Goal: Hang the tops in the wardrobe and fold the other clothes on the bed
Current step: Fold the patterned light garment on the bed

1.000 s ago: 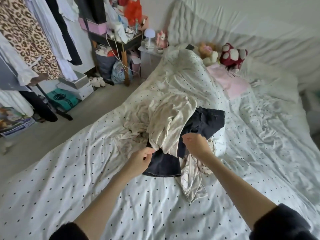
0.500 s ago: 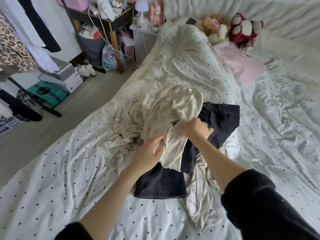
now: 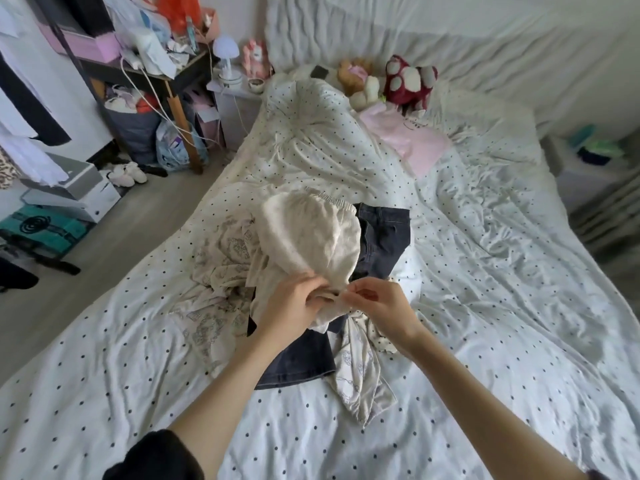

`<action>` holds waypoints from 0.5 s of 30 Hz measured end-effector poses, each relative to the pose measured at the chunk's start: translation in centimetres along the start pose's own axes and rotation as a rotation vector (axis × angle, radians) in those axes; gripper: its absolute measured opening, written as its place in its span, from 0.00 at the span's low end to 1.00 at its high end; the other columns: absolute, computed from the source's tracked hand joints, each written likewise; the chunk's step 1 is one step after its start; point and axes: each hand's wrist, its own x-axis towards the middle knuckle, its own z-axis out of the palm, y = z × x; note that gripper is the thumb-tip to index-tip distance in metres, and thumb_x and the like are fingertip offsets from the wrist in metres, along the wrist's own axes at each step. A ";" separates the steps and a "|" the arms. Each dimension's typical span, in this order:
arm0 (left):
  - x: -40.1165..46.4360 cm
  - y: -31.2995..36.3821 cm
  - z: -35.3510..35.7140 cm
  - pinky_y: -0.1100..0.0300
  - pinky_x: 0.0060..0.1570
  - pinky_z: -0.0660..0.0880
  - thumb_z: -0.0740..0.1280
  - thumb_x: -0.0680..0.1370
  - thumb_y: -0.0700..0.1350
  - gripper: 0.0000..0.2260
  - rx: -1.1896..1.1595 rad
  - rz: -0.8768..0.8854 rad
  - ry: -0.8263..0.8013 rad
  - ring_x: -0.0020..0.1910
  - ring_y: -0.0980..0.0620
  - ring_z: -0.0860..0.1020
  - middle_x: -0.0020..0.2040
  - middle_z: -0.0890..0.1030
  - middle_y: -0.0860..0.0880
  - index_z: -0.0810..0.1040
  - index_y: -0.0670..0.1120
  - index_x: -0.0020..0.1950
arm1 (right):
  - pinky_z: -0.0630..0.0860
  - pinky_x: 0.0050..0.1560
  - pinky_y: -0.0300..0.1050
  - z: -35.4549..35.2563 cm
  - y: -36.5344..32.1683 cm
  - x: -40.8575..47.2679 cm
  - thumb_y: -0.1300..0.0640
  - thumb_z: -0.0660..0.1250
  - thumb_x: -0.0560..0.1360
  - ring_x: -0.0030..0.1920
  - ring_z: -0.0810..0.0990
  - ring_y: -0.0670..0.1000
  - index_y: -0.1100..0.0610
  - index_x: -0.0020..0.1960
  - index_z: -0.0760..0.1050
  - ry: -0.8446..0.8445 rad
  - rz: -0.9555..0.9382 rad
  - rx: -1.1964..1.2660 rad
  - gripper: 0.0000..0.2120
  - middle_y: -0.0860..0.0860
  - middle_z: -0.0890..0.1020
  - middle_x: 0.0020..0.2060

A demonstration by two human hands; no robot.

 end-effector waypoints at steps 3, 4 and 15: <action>-3.1 1.7 0.5 0.68 0.33 0.65 0.68 0.75 0.38 0.03 0.010 0.004 -0.091 0.33 0.61 0.73 0.33 0.74 0.59 0.82 0.44 0.45 | 0.65 0.28 0.32 -0.8 1.5 -2.8 0.62 0.69 0.73 0.27 0.73 0.42 0.59 0.38 0.78 0.005 0.169 0.062 0.05 0.46 0.78 0.27; -4.4 2.1 0.8 0.66 0.33 0.66 0.69 0.74 0.39 0.03 0.028 0.000 -0.125 0.34 0.58 0.75 0.34 0.76 0.57 0.82 0.43 0.44 | 0.65 0.28 0.33 -0.9 2.3 -3.7 0.61 0.68 0.75 0.28 0.75 0.43 0.59 0.41 0.77 0.017 0.238 0.076 0.05 0.48 0.78 0.30; -14.0 3.6 0.5 0.70 0.38 0.70 0.73 0.72 0.44 0.05 -0.047 -0.165 -0.443 0.36 0.65 0.76 0.34 0.78 0.63 0.85 0.49 0.46 | 0.66 0.33 0.36 3.8 4.3 -5.6 0.59 0.68 0.75 0.30 0.70 0.47 0.59 0.33 0.72 0.021 0.555 0.186 0.13 0.51 0.74 0.29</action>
